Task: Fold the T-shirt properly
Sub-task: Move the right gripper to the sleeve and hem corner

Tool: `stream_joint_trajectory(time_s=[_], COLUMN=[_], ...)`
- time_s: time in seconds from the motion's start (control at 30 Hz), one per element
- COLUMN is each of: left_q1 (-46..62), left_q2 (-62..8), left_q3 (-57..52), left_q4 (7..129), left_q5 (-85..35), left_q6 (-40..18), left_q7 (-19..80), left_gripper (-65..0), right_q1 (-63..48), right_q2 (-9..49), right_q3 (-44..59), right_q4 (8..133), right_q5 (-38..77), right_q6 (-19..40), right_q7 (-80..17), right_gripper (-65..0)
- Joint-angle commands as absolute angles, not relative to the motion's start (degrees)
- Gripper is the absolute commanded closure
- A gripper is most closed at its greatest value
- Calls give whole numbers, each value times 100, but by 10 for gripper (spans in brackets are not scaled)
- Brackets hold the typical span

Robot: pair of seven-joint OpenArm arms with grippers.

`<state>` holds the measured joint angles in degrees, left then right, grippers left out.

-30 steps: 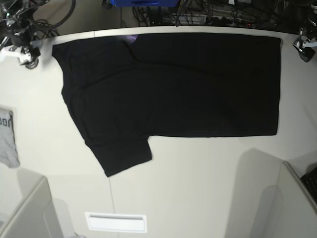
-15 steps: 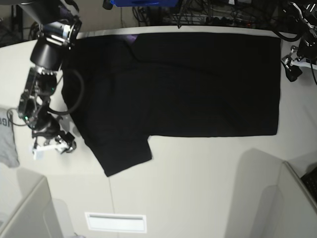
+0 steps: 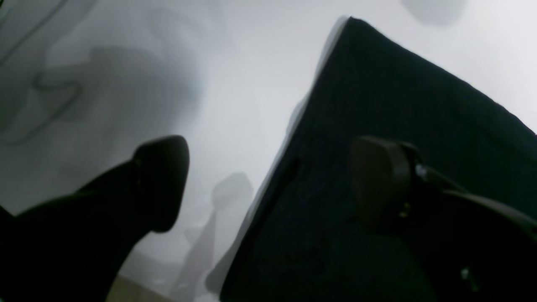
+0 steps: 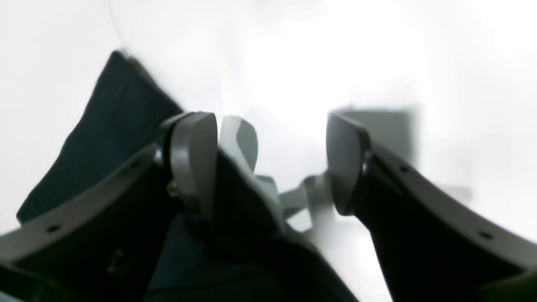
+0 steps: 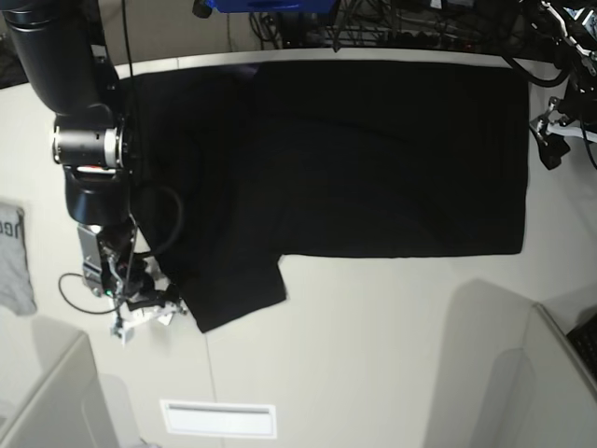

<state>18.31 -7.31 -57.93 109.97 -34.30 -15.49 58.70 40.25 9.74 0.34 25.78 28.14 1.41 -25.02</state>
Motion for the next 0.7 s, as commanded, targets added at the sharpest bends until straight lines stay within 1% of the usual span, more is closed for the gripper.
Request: stream_joint_trajectory(time_s=[0.0,0.07,0.13,0.37,0.47,0.5,0.6,0.67], left_q1=[1833,1789,1763,1710,1657,1648,1648,1640], left_q2=[-822,-813,-822,-831,-831,-831,-831,-831], left_q3=[-5824,-5824,-5824,-5824,-5824,-5824,-5824,-5815], left_q4=[11090,11090,11055,11064,11055,11055,11055,11055], left_q5=[-3468,-3459,-3451,-3451,-3451,-3451,-3451,-3451], left_q6=[-1578,-1578,-1578,-1578,-1578,-1578,-1578,-1578], left_q7=[5763,5763,5763,5763,5763,5763,5763,5763], left_gripper=[-578,-578,-578,-578,-578,-578,-578,-578], right_q1=[4198,4198,4198,4101,3899,3820,3662,3644], right_q2=[936,884,866,769,752,752,743,752], right_q3=[31,-4,-4,-22,-22,-22,-22,-31], right_q4=[2624,2624,2633,2677,3029,3152,3442,3468], right_q5=[2879,2879,2879,2870,2853,2853,2853,2853], right_q6=[382,646,725,743,743,743,743,743], right_q7=[-2563,-2615,-2791,-2958,-2967,-2967,-3029,-3029], right_gripper=[-387,-384,-383,-381,-381,-372,-302,-267])
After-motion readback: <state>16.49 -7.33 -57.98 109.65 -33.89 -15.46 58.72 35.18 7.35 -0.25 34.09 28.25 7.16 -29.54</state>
